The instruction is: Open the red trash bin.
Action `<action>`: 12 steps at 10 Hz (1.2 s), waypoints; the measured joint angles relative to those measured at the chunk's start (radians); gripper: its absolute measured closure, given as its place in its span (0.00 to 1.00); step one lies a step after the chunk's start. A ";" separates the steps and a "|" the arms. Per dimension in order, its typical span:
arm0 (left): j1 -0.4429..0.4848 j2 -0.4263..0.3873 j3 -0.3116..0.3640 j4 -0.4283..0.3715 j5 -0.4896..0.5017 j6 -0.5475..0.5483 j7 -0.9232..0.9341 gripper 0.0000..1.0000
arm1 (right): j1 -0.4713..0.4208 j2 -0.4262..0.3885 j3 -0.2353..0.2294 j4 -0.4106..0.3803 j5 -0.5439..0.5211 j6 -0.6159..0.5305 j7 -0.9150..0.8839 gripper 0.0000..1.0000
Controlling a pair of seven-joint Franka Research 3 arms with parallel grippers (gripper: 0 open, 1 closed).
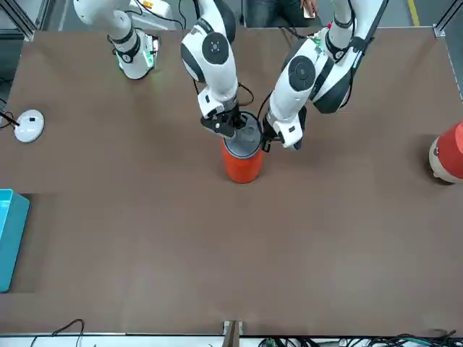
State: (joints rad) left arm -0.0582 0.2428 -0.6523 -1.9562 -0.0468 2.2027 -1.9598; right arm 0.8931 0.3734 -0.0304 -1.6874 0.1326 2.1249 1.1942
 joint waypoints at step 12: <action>0.002 -0.002 -0.002 0.018 0.000 -0.004 -0.005 0.97 | -0.062 -0.088 -0.030 0.100 -0.010 -0.178 0.000 0.86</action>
State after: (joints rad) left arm -0.0566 0.2408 -0.6538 -1.9386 -0.0468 2.1983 -1.9643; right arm 0.8306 0.2853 -0.0605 -1.5875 0.1226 1.9465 1.1943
